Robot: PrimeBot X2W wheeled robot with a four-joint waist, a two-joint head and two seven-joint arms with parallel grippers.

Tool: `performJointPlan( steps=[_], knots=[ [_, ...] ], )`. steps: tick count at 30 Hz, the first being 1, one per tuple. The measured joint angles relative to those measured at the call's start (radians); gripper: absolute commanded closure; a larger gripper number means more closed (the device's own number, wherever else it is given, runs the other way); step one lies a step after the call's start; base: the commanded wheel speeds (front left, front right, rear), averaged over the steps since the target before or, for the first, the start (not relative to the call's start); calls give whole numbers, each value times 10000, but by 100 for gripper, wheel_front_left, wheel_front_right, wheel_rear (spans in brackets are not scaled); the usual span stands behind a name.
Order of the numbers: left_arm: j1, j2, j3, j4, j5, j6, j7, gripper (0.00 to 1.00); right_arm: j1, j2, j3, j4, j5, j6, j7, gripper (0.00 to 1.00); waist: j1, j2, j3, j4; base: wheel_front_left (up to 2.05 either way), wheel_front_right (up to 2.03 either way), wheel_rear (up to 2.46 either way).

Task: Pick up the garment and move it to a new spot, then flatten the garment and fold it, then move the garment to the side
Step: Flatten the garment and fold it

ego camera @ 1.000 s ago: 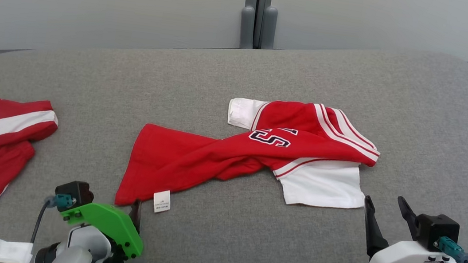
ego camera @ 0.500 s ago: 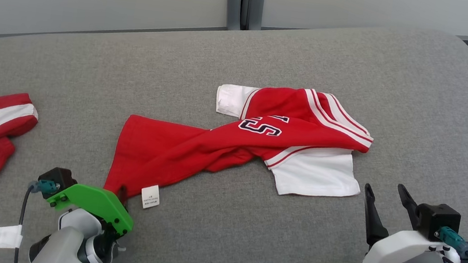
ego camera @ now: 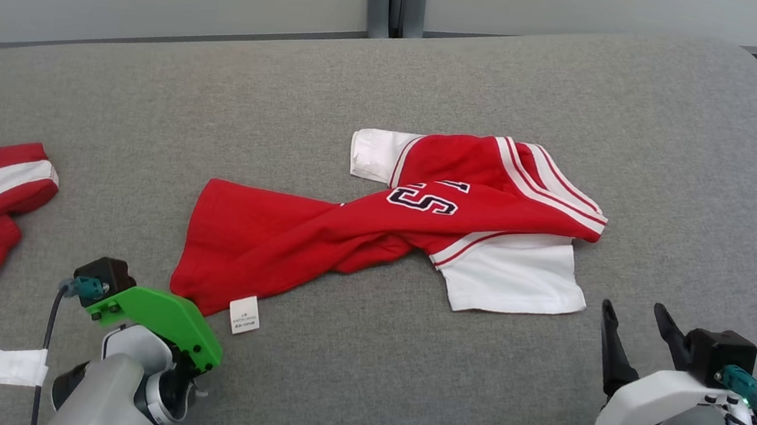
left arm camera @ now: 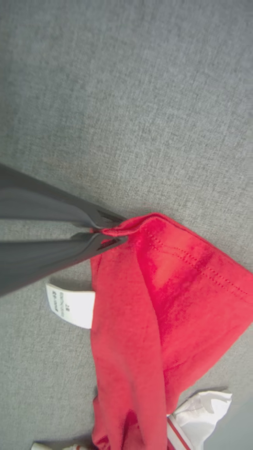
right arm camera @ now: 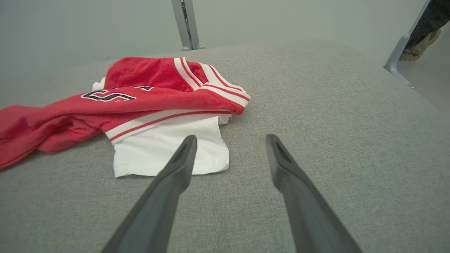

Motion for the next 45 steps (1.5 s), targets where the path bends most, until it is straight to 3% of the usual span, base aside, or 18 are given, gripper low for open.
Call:
performJointPlan(
  steps=[13,23,34,36,39,40,43,45],
  knots=[
    [374,-23,-297,-1227,263,-293,-821,100,-1026,-8,-924,2362,1204,-2,134,0,0,0,128,509,0,0,0],
    [731,-174,-861,-2219,487,-144,-706,100,-2504,-2,-993,4991,1551,-4,474,0,0,0,206,1023,0,0,0],
    [972,-136,-986,-2755,520,33,-617,100,-3625,2,-915,6801,1601,-4,318,2,0,0,171,1232,0,0,0],
    [1012,-119,-988,-2811,520,61,-616,100,-3820,0,-947,7068,1672,-4,272,16,0,0,190,1242,0,0,0],
    [1021,-90,-995,-2917,518,105,-596,100,-4071,-6,-1007,7520,1682,-6,245,51,0,0,227,1252,0,0,0],
    [1021,-79,-991,-2953,518,109,-556,100,-4154,-17,-1026,7662,1682,-6,226,54,0,0,242,1255,0,0,0],
    [1022,-19,-968,-3047,510,119,-531,100,-4384,-36,-1074,8004,1682,-6,138,77,0,0,297,1258,0,0,0],
    [1022,19,-932,-3080,476,146,-529,100,-4526,-35,-1114,8213,1753,-6,94,100,0,0,324,1241,0,0,0]
  ],
)
